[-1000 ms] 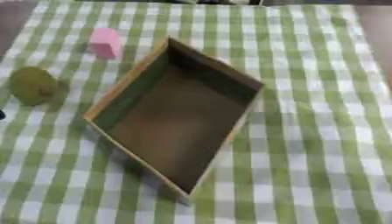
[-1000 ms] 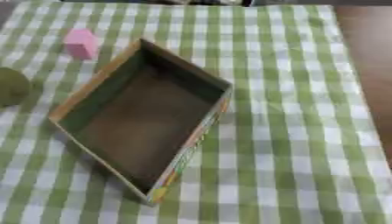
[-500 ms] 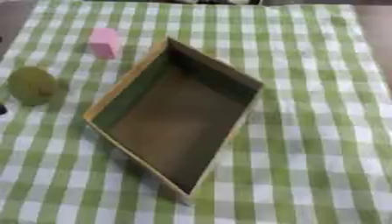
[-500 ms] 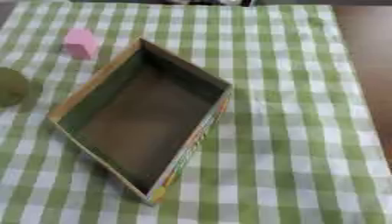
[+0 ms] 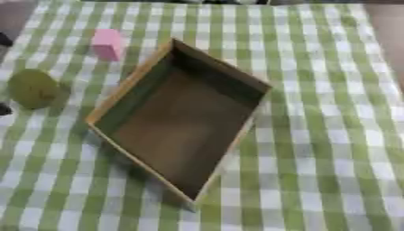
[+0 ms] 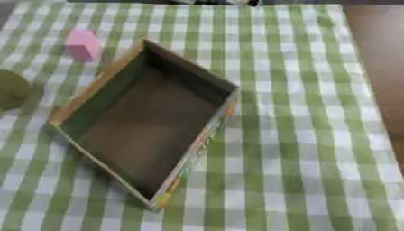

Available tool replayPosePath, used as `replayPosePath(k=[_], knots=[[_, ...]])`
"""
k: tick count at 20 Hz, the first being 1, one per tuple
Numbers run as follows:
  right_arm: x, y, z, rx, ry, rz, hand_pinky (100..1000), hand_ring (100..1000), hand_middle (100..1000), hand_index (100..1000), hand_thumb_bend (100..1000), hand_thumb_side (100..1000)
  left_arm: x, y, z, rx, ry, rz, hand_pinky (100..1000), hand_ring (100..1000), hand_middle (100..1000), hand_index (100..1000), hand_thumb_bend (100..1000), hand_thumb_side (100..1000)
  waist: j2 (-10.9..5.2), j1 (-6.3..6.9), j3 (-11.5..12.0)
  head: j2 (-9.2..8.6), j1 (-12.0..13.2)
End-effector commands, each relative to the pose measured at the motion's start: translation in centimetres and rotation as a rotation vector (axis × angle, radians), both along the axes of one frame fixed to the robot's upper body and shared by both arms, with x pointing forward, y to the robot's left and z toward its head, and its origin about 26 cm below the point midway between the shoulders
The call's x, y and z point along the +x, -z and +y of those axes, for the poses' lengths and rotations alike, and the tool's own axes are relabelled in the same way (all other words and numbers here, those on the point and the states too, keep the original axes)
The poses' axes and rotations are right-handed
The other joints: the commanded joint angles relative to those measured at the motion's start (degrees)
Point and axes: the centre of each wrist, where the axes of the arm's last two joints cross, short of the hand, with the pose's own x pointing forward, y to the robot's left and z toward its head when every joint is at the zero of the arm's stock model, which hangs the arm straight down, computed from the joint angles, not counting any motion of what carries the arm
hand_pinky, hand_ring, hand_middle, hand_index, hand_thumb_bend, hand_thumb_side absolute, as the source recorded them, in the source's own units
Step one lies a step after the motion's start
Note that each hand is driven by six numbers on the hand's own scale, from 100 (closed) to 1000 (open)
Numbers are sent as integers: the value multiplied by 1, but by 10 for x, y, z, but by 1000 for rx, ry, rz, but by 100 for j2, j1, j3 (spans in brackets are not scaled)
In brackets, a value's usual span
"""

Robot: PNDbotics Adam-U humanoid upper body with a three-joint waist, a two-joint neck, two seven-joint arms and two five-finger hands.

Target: Pick up objects on the table and place them in the box.

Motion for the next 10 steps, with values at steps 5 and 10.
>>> replayPosePath(k=[5,10], knots=[[-4,-9,1,-19,-7,-23,886,491,541,833,100,457,17,7,33,0,-153,0,929,880,851,921,625,359,-82,-9,-2,5,26],[-4,-9,2,-16,-13,-24,888,489,539,833,100,464,32,23,48,-33,-203,12,925,876,850,922,606,360,-55,-49,-25,-16,67]])
